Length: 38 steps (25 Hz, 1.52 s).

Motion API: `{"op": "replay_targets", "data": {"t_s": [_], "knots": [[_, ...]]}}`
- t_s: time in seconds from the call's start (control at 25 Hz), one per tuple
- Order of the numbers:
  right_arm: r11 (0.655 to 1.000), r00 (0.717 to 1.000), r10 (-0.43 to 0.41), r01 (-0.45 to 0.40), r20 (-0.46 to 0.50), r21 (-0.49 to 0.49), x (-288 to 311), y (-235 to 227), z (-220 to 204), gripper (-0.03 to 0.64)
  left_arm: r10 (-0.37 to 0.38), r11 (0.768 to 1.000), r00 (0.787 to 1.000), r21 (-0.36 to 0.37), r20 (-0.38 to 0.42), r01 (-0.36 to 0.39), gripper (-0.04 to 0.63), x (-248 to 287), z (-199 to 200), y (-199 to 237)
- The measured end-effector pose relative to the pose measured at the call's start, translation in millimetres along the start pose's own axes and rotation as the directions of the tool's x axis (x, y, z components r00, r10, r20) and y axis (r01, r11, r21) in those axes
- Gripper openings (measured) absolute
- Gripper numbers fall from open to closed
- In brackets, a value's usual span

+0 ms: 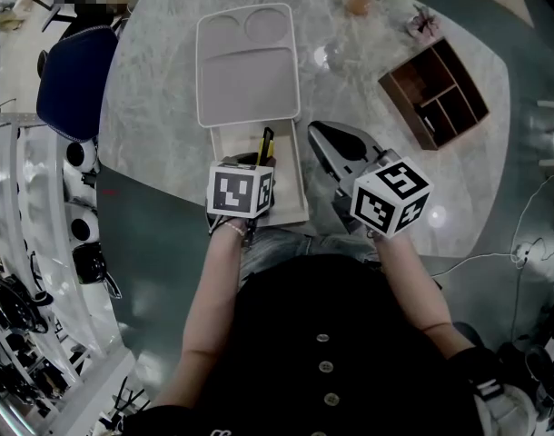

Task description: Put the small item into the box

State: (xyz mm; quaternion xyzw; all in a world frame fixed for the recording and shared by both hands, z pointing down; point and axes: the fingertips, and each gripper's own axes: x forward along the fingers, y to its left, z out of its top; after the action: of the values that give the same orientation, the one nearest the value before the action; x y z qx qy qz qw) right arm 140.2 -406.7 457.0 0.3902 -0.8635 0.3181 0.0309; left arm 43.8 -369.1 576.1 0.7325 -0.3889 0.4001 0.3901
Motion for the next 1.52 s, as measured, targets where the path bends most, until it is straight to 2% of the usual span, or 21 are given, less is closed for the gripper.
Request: {"op": "replay_targets", "data": {"t_s": [0.44,0.72,0.88,1.16,1.36,1.44,1.52], "knots": [[1.0,1.0,-0.004,0.004,0.004,0.01,-3.6,0.2,-0.7,0.003,-0.02,0.999,0.998,-0.037,-0.065,0.018,0.126,15.1,-9.2,-3.7],[1.0,1.0,-0.005,0.005,0.014,0.006,-4.3,4.3,-0.1,0.003,-0.007,0.998,0.997,-0.057,-0.078,0.002,0.127,18.4,-10.9,0.0],[1.0,1.0,0.0,0.0,0.021,0.001,-5.6,7.8,-0.1,0.003,-0.021,0.999,0.997,-0.049,-0.07,0.017,0.129,18.9,-10.4,-3.7],[1.0,0.999,-0.015,0.016,0.049,-0.012,-12.3,7.1,6.6,0.003,-0.051,0.999,0.998,-0.002,-0.023,0.051,0.179,8.1,0.3,-5.6],[1.0,0.998,0.0,0.001,0.062,-0.016,-14.5,12.0,11.3,0.002,-0.049,0.999,0.996,0.019,0.076,0.048,0.179,-13.6,22.3,-1.8],[1.0,0.998,0.009,-0.008,0.061,-0.016,-14.3,14.7,10.9,0.0,-0.037,0.999,0.991,0.019,0.128,0.035,0.167,-27.6,32.9,1.3],[1.0,0.999,0.012,-0.011,0.049,-0.028,-13.7,17.0,8.7,0.0,-0.047,0.999,0.98,0.034,0.193,0.041,0.103,-42.7,44.5,0.5]]}}
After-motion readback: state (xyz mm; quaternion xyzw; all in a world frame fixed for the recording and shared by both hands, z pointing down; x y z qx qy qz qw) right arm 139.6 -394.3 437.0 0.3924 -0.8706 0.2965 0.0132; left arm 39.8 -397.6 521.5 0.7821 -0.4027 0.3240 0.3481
